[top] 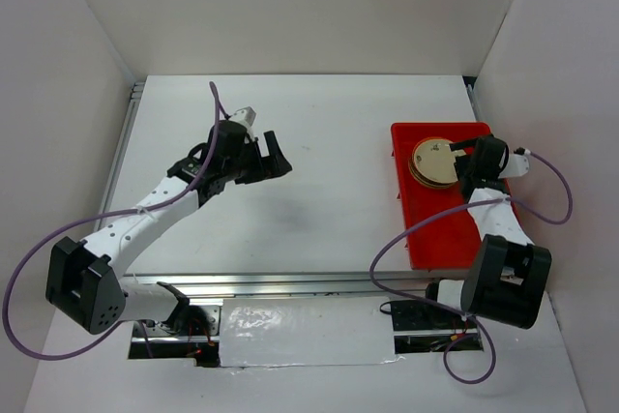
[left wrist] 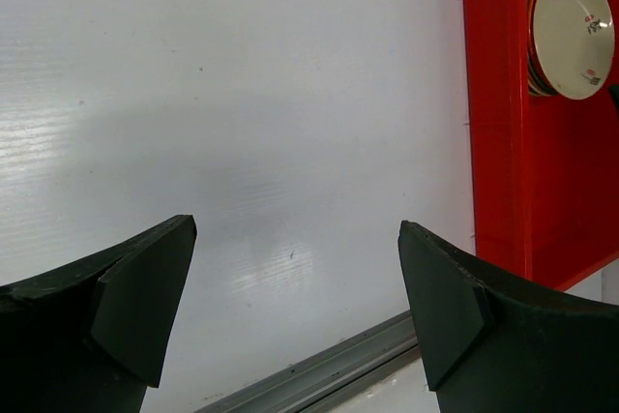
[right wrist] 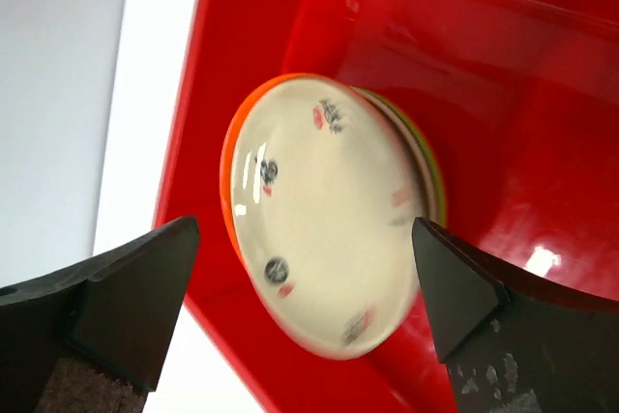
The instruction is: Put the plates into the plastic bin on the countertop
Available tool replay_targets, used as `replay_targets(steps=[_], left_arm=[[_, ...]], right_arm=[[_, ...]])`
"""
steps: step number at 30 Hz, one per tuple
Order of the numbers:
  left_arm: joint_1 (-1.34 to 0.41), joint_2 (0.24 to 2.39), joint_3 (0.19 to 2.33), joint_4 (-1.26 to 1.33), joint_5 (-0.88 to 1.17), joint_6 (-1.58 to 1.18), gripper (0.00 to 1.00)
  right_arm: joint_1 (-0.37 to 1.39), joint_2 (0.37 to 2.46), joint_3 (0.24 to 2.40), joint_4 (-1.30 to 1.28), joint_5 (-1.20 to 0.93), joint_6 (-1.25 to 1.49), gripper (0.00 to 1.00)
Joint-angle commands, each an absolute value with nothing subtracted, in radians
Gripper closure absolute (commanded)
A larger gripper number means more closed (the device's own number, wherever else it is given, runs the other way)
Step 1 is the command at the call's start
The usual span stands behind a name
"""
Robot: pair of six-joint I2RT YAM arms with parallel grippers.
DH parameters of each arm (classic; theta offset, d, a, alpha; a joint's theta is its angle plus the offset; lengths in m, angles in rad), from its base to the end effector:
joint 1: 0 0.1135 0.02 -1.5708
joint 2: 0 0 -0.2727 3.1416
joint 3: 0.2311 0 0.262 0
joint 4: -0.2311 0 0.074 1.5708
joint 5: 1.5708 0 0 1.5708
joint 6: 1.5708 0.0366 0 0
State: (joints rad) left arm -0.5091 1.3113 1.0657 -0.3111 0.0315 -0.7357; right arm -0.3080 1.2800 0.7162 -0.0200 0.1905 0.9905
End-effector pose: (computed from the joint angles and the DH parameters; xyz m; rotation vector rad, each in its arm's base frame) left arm 0.2665 -0.1501 0.3148 -0.2322 2.2131 -0.7491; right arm 0.2658 -0.0918 0.2286 1.3853 1.6427 0.1931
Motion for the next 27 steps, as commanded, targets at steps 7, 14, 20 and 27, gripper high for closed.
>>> replay_targets(steps=[7, 14, 20, 27], left_arm=[[-0.497, 1.35, 1.034, -0.285, 0.054, -0.713, 0.01], [-0.499, 1.322, 1.126, -0.449, -0.136, -0.681, 0.01], [-0.477, 1.272, 1.31, -0.81, -0.553, -0.738, 0.01], [-0.425, 1.129, 1.353, -0.983, -0.641, -0.732, 0.01]], right_arm=[[-0.281, 1.154, 0.809, -0.241, 0.258, 0.979, 0.0], [-0.203, 0.916, 0.762, -0.257, 0.11, 0.735, 0.0], [0.044, 0.824, 0.998, -0.572, 0.193, 0.47, 0.0], [0.438, 0.761, 1.216, -0.897, 0.466, 0.443, 0.0]])
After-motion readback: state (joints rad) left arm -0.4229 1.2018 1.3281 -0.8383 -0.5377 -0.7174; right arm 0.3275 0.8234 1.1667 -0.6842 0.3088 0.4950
